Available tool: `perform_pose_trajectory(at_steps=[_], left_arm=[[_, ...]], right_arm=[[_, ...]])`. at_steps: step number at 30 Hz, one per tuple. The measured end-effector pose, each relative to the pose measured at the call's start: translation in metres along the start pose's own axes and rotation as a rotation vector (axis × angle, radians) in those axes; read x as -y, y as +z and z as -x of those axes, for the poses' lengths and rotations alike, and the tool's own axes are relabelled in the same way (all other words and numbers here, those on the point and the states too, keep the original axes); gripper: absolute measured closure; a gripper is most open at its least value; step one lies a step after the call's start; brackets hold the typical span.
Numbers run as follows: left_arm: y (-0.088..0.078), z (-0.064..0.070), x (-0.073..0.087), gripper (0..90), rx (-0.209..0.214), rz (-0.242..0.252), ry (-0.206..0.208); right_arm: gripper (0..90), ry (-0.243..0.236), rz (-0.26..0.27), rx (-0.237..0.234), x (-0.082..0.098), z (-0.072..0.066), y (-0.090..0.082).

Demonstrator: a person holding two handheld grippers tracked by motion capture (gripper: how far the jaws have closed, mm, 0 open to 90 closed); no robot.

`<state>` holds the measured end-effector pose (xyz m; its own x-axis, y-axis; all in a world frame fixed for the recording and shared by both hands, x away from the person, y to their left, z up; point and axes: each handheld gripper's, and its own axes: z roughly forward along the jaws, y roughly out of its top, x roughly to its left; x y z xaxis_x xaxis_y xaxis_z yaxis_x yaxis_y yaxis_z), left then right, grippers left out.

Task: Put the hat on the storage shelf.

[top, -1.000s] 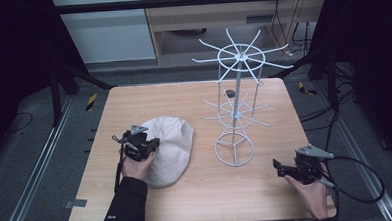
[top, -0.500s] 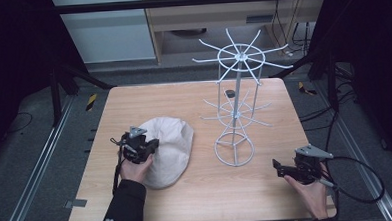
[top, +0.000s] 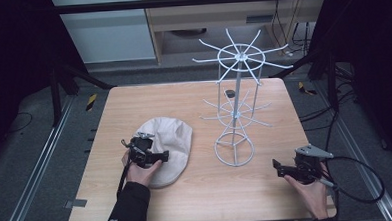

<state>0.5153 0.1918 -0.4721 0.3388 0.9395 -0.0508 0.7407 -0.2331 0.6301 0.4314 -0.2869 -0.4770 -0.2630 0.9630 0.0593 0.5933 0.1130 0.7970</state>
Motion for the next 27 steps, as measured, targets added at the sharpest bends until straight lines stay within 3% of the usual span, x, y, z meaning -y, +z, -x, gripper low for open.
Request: perform_pose_trajectory(at_steps=[3,5,8,13,15,16,19,20,27], left_arm=[[0.009,-0.002,0.006,25.5,0.027,-0.004,-0.044],[0.010,-0.002,0.007,28.6,0.034,-0.008,-0.048],[0.012,0.001,0.006,36.3,0.000,-0.025,-0.020],[0.013,0.003,0.002,51.6,-0.046,-0.047,-0.034],[0.013,0.003,0.001,60.1,-0.059,-0.049,-0.035],[0.012,0.000,0.001,73.2,-0.094,-0.050,-0.048],[0.011,-0.005,0.001,79.2,-0.062,-0.051,-0.074],[0.011,-0.009,0.001,86.4,-0.027,-0.053,-0.099],[0.010,-0.005,0.004,89.5,-0.040,-0.030,-0.051]], right_arm=[[8.1,-0.004,-0.001,-0.002,0.000,0.000,0.000],[8.1,-0.004,0.000,-0.003,0.000,0.000,0.000],[8.1,0.000,0.004,-0.001,0.000,0.000,0.000],[8.1,-0.002,0.003,-0.010,-0.001,-0.001,0.000],[8.1,-0.001,0.003,-0.011,-0.001,-0.001,0.000],[8.1,-0.005,0.003,-0.011,-0.001,-0.002,0.000],[8.2,0.000,0.003,-0.013,-0.001,-0.002,0.000],[8.2,0.006,0.007,-0.016,-0.002,-0.002,-0.001],[8.3,0.014,0.011,-0.024,-0.002,-0.002,-0.001]])
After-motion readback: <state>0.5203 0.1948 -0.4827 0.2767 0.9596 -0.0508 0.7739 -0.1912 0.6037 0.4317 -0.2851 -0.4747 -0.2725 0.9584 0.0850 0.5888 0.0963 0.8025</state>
